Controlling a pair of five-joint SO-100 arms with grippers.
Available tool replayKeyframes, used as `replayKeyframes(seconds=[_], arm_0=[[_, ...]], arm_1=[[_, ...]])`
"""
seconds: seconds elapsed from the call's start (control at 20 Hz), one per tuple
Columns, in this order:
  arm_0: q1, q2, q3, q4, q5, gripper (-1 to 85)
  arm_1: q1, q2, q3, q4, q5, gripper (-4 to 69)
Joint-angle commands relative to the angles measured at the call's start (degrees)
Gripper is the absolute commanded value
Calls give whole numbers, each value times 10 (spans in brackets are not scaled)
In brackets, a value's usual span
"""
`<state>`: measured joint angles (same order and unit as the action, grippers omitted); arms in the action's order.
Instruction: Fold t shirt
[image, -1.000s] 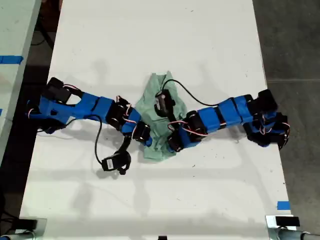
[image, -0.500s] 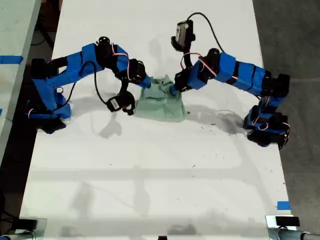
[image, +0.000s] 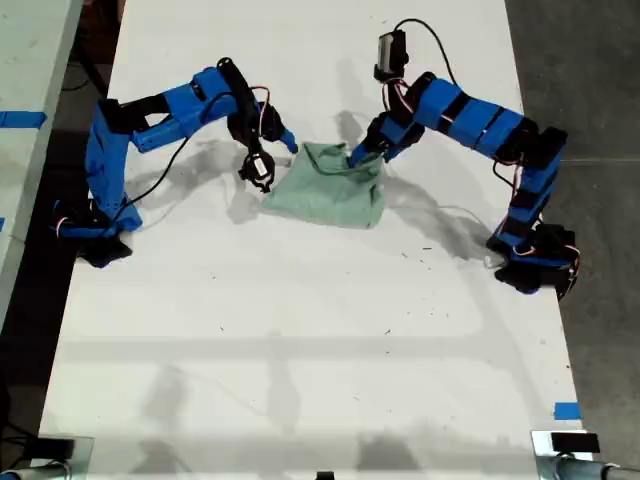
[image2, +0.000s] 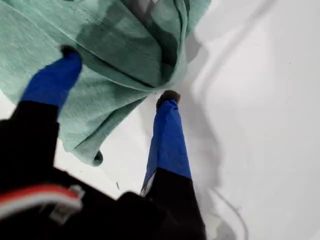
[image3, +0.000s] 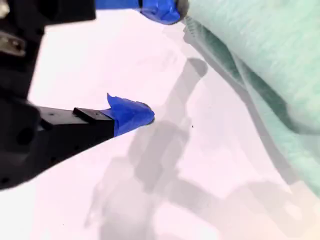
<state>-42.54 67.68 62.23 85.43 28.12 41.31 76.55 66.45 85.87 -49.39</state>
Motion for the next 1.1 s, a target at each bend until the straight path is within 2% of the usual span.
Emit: replayKeyframes(seconds=[0.0,0.25,0.35,0.5,0.6,0.7,0.75,0.85,0.9,0.95,1.0,1.05], arm_0=[[-6,55,-18,15,-2,288],[8,279,16,51,-35,251],[42,420,78,51,-72,216],[122,673,267,20,-189,124],[200,854,489,-101,-264,83],[256,993,746,-245,-318,64],[267,1033,864,-311,-332,58],[277,1082,1049,-446,-334,54],[266,1110,1117,-475,-334,52],[245,1173,1182,-473,-330,48],[223,1296,1262,-438,-329,47],[212,1379,1266,-309,-361,42]], arm_1=[[0,47,-40,30,-18,425],[12,214,-59,138,-12,380],[-2,368,54,142,16,296],[-71,675,294,132,116,221],[-198,859,494,79,230,214],[-323,1040,743,-50,307,156],[-351,1116,838,-75,328,147],[-352,1246,979,-47,337,103],[-352,1241,1013,-35,329,10],[-349,1242,1060,-43,310,10],[-338,1239,1101,-57,278,11],[-331,1230,1103,-64,257,12]])
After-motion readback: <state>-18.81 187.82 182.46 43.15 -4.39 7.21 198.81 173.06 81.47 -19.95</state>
